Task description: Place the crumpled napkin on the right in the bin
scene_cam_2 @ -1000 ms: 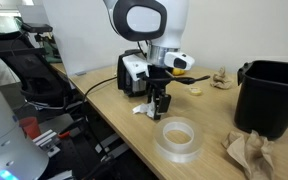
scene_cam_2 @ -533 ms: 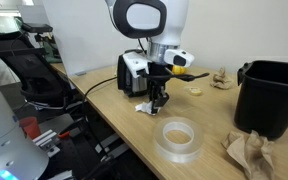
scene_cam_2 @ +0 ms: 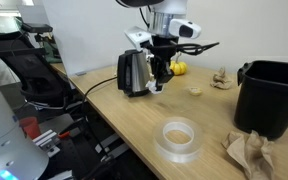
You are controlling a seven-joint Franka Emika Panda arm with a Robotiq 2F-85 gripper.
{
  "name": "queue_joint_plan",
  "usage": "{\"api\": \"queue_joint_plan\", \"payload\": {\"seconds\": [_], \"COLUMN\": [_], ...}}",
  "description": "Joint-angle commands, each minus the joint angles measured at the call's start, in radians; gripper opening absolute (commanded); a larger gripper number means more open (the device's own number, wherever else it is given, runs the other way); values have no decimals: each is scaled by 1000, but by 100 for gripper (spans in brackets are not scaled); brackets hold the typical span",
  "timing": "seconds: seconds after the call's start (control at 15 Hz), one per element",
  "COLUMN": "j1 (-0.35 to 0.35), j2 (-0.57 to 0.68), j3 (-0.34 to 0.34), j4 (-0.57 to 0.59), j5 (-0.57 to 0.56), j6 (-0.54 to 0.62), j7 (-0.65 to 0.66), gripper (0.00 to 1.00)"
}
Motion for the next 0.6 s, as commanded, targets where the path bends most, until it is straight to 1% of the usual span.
{"api": "queue_joint_plan", "payload": {"seconds": [0.0,0.13,0.4,0.53], "j1": [-6,-1,12,15], "j2": [-38,-61,-77,-93], "j3": [-16,-33,-66,-73], "j4": [41,86,175,213], "j5": [48,86,205,259], "j6": [-15,-29,37,62], "j7": [-54,-83,-176,-199], "gripper": [2,2,2,2]}}
